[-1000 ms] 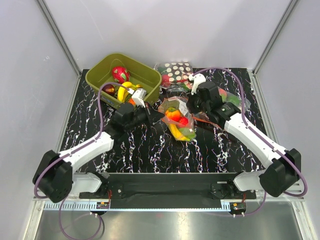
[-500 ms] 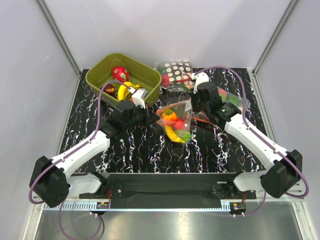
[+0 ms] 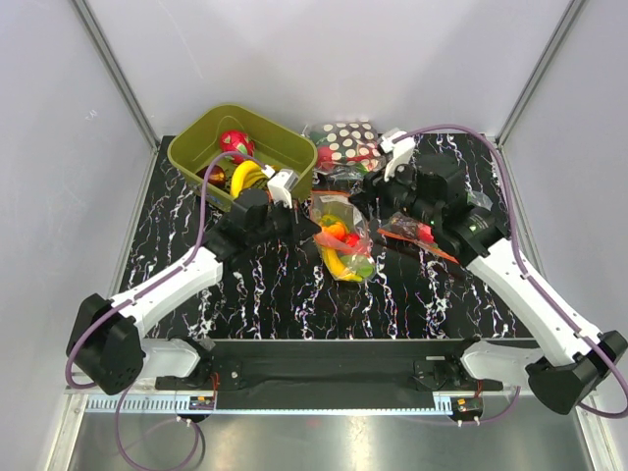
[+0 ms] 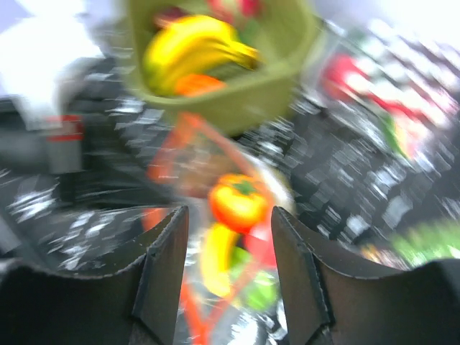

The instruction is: Open the zip-top bag and remove the fake food

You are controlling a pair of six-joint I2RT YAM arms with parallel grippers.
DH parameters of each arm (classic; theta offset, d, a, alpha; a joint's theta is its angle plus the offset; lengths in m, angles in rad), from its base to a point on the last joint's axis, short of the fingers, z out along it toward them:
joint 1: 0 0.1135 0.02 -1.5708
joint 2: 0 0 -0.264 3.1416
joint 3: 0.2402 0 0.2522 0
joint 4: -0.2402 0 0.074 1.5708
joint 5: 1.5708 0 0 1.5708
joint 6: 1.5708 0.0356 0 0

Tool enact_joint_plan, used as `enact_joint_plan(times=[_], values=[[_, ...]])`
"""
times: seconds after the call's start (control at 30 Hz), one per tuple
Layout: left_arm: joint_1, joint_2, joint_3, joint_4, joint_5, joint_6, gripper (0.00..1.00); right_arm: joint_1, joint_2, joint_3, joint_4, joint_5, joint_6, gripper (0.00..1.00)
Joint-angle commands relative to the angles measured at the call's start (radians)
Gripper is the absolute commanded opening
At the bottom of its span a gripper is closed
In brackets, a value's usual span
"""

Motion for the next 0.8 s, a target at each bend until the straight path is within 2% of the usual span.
enact_joint_plan(times=[0.0, 0.03, 0.1, 0.27, 0.4, 0.77], values=[[0.002, -0.013, 0.06, 0.069, 0.043, 0.023, 0.0, 0.04, 0.015, 0.069, 0.031, -0.271, -0.047, 0.56], [0.001, -0.016, 0.059, 0.071, 0.043, 0.023, 0.0, 0.047, 0.034, 0.077, 0.014, -0.338, -0.048, 0.55], [0.002, -0.026, 0.061, 0.077, 0.043, 0.023, 0.0, 0.076, 0.099, 0.102, -0.029, -0.376, -0.059, 0.53], [0.002, -0.049, 0.067, 0.056, 0.045, 0.04, 0.0, 0.096, 0.205, 0.099, -0.064, -0.262, -0.048, 0.48], [0.002, -0.082, 0.065, 0.028, 0.037, 0.062, 0.0, 0.098, 0.244, 0.092, -0.055, -0.149, -0.024, 0.48], [0.002, -0.099, 0.059, 0.016, 0.051, 0.08, 0.0, 0.096, 0.466, 0.139, -0.051, -0.133, -0.017, 0.54]])
